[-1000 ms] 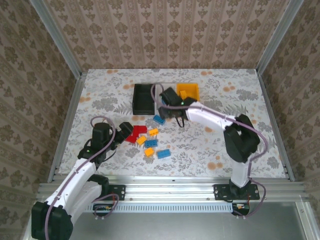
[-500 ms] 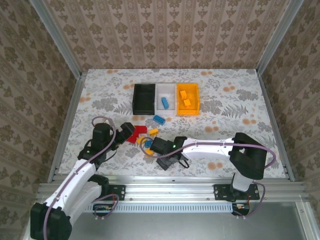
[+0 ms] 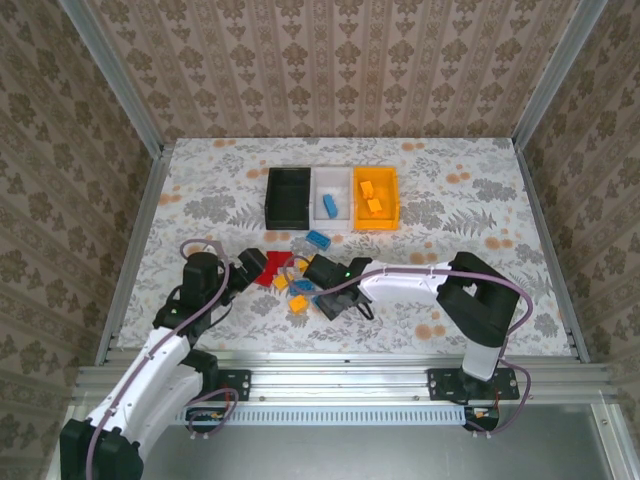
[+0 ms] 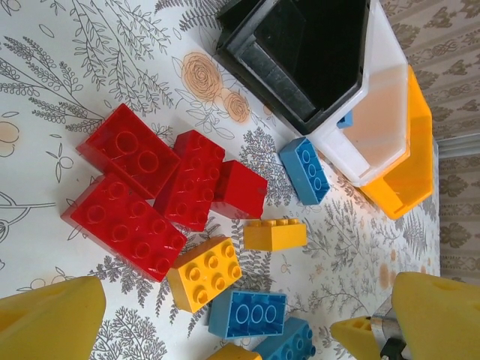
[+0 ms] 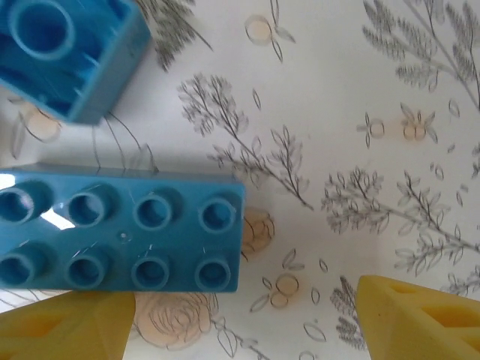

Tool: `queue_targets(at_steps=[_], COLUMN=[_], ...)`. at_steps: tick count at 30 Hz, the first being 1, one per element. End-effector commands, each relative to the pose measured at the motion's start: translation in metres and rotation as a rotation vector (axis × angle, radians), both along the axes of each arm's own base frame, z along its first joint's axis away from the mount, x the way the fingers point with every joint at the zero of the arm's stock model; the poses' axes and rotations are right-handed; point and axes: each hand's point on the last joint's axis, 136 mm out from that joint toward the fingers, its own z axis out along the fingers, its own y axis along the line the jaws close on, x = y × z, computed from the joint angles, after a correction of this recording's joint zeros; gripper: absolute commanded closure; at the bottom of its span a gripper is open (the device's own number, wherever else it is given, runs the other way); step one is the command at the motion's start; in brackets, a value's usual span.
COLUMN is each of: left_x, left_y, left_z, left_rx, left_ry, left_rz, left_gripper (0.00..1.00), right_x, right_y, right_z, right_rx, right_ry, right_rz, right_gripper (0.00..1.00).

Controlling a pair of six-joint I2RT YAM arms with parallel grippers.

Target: Sort the legos into containers by color

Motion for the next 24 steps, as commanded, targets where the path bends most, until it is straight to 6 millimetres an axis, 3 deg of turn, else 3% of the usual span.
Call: queue_targets(at_steps=[1,8,14,18,24], left_x=[0.0,0.001,0.0,0.001,0.002], left_y=[0.002,0.001,0.001,0.001,0.001], left_z=[0.001,0.002,-0.001,0.001,0.004], left_rx=[0.015,0.017,0.02,0.021,0.03], left_ry=[-0.014,-0.013,-0.007,-0.015,-0.03], left_rz=[0.005,-0.003,-0.002,-0.001,-0.011], left_gripper=[0.0,0.0,0.0,0.0,0.0], right_x=[0.018,0.029,0.035,0.03,0.027], right_y=[0.014,0.032,0.055,0.067,0.071], right_z=[0.005,0.002,0.005,0.002,-0.01], right_rx=[0.003,0.031,0.084,0.119,0.088], right_ry=[-0.071,-0.102,-0.131,-0.104,-0.071], right_rz=[0.036,0.09,0.194,0.271,0.355], right_gripper=[0.2,0.21,0.28,0.33,0.31])
